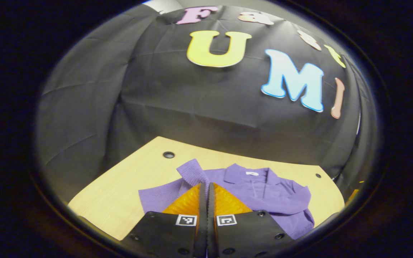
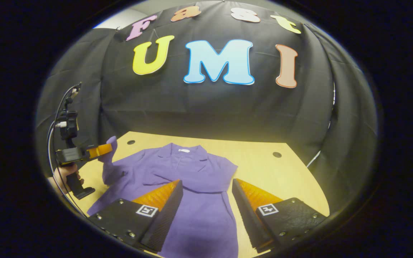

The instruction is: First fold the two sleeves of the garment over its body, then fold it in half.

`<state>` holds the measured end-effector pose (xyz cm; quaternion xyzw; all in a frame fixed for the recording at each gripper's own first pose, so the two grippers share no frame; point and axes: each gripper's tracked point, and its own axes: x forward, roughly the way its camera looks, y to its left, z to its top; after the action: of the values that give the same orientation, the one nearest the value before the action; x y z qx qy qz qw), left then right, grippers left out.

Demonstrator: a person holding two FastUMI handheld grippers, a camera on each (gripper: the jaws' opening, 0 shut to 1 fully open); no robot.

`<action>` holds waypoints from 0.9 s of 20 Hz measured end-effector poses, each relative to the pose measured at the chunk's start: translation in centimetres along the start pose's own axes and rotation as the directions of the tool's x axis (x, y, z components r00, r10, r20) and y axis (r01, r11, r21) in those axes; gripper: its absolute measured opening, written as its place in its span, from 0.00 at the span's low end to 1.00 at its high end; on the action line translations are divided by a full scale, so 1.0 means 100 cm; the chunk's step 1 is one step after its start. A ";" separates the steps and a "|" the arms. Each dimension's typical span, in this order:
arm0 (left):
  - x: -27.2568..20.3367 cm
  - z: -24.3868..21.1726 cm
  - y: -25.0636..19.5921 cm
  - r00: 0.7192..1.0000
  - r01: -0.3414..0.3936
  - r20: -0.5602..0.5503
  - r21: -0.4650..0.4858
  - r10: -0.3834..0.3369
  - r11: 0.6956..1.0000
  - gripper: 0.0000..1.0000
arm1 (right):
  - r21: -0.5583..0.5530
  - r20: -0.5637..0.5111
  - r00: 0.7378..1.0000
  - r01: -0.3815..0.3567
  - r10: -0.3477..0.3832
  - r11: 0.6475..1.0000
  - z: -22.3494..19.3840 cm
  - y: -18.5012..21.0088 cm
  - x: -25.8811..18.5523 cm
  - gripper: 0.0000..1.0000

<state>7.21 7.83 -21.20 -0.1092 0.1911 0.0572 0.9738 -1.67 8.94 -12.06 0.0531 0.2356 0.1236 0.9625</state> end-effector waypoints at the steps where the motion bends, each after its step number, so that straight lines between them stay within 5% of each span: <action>1: 0.004 0.002 -0.017 1.000 0.031 0.001 0.017 -0.031 0.999 0.06 | 0.004 -0.002 1.000 0.005 -0.005 1.000 -0.002 -0.002 -0.001 0.86; 6: 0.022 0.003 -0.099 0.986 0.165 -0.007 0.079 -0.165 0.983 0.06 | 0.016 -0.013 1.000 0.027 -0.027 1.000 -0.011 -0.013 -0.007 0.84; 12: 0.037 -0.009 -0.169 0.969 0.247 -0.043 0.141 -0.243 0.959 0.06 | 0.007 -0.014 0.998 0.063 -0.063 0.998 -0.021 -0.035 -0.013 0.84; 18: 0.044 -0.015 -0.251 0.939 0.344 -0.071 0.247 -0.337 0.906 0.06 | 0.054 -0.036 0.996 0.081 -0.080 0.995 -0.036 -0.056 -0.014 0.86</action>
<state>14.60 -16.54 -19.46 -0.0152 0.1877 -0.1398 0.9721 -3.35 3.31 -15.51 0.0679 0.2571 0.0791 0.9608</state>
